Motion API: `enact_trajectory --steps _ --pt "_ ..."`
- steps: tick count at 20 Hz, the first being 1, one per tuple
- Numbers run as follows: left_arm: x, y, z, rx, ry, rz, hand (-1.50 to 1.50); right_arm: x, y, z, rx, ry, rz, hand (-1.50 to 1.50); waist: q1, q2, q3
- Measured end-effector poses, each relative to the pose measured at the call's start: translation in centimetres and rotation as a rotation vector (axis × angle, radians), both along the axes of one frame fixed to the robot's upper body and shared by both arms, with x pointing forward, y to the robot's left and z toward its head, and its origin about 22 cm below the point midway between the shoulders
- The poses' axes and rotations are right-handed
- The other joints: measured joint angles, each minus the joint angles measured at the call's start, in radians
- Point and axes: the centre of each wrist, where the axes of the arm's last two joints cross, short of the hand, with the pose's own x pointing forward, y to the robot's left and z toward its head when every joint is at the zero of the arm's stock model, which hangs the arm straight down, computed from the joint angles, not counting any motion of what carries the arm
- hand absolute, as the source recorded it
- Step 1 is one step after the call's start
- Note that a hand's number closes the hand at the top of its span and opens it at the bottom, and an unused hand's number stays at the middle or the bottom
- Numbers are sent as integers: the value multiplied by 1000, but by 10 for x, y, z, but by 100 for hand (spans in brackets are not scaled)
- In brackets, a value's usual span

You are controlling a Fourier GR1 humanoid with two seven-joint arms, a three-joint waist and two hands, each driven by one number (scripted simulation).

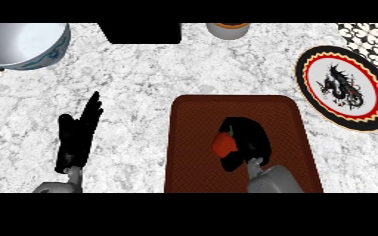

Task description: Pick the bell pepper from the tray and place it in the plate

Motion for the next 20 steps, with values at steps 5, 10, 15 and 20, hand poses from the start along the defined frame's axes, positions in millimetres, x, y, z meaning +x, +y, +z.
enact_trajectory --steps 5,10,15,20 --pt "-3 3 3 0 10 3 0 0 -19 -1 -32 -60 52 150 0 -1 0" --pt "-3 1 -2 -3 4 2 0 16 -85 6 -22 -128 311 150 3 4 1" --pt "-1 -1 0 -6 4 7 0 34 -147 24 -19 -303 386 150 2 3 1" --pt "-2 -3 -2 -2 3 12 0 40 -182 58 15 -481 379 150 -6 0 0"
